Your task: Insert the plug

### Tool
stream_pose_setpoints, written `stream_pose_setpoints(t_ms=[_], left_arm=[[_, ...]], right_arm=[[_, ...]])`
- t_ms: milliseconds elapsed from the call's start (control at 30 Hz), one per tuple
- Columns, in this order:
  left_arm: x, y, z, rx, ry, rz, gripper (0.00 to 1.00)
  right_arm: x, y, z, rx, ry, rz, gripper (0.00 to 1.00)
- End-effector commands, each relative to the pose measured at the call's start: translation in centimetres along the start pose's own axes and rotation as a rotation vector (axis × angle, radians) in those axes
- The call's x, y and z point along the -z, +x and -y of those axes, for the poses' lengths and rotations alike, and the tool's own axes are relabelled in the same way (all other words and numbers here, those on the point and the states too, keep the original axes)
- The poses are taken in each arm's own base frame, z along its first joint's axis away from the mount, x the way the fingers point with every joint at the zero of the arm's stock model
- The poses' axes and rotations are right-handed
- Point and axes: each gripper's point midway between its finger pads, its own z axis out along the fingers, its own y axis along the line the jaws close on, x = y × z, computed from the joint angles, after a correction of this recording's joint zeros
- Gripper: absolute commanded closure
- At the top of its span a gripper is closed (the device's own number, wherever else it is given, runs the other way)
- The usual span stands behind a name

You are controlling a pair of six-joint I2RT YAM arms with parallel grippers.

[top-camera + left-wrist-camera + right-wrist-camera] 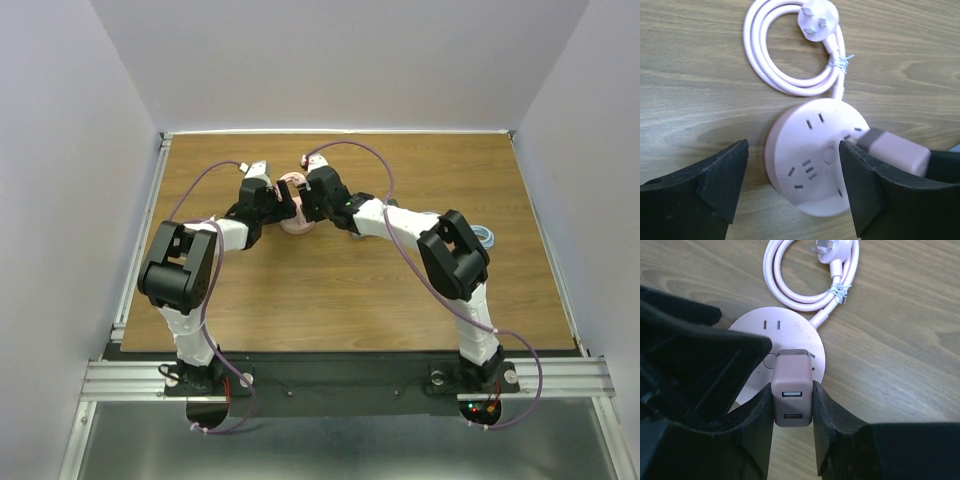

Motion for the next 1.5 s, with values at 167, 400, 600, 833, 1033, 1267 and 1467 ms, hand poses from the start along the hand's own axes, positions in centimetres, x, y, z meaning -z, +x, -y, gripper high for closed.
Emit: stream_pose_setpoints(t_ms=[167, 400, 600, 833, 1033, 1267, 1467], left_arm=[[-0.7, -0.2, 0.4, -0.050, 0.028, -0.035, 0.26], [2.0, 4.9, 1.1, -0.023, 0.130, -0.112, 0.35], [2.6, 7.1, 2.0, -0.035, 0.167, -0.147, 0.41], [3.1, 7.7, 3.7, -0.091, 0.234, -0.146, 0.62], [2.9, 9.3, 4.5, -0.142, 0.280, -0.182, 0.83], [3.5, 10.4, 6.7, -0.229, 0.341, -0.192, 0.92], [3.9, 10.5, 7.7, -0.243, 0.361, -0.184, 0.85]], right_arm=[[3.8, 12.8, 1.4, 0.055, 0.027, -0.450, 1.00], [5.4, 12.1, 1.7, 0.049, 0.039, -0.439, 1.00], [5.7, 10.7, 2.3, 0.075, 0.072, -0.403, 1.00], [7.2, 5.7, 2.8, 0.112, 0.066, -0.307, 1.00], [8.1, 2.8, 3.6, 0.099, 0.035, -0.272, 1.00], [7.4, 2.7, 4.3, 0.073, 0.047, -0.280, 1.00], [6.3, 2.2, 4.4, 0.058, 0.038, -0.277, 1.00]])
